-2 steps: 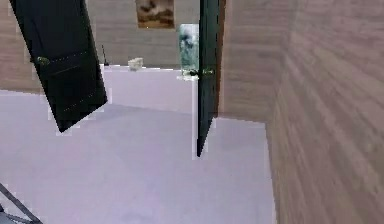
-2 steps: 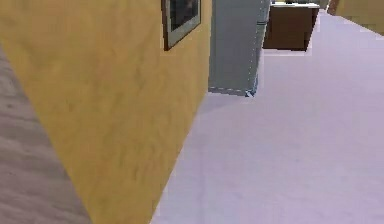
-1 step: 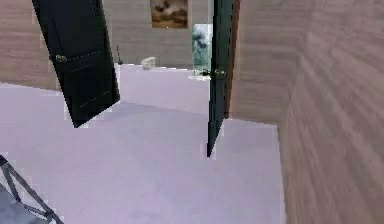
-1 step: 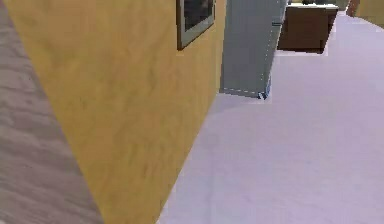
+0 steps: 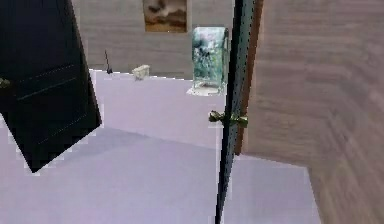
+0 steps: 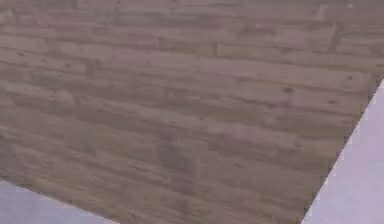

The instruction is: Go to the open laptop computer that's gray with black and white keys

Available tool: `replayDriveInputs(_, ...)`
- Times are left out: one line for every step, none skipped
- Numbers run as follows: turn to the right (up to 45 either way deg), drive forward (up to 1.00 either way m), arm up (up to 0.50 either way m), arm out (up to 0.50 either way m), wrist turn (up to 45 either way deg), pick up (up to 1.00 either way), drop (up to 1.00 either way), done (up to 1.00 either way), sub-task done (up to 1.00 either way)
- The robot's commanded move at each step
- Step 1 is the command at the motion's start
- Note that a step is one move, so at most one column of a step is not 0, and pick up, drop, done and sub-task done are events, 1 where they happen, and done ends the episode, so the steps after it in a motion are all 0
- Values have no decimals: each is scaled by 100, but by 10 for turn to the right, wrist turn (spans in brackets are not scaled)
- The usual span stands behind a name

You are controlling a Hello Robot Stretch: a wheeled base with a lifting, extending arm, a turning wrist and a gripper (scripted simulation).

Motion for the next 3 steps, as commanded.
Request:
replayDriveInputs(-240,0,0,0,0,0,0,0,0)
replayDriveInputs(0,100,0,0,0,0,0,0,0)
replayDriveInputs(-330,0,0,0,0,0,0,0,0)
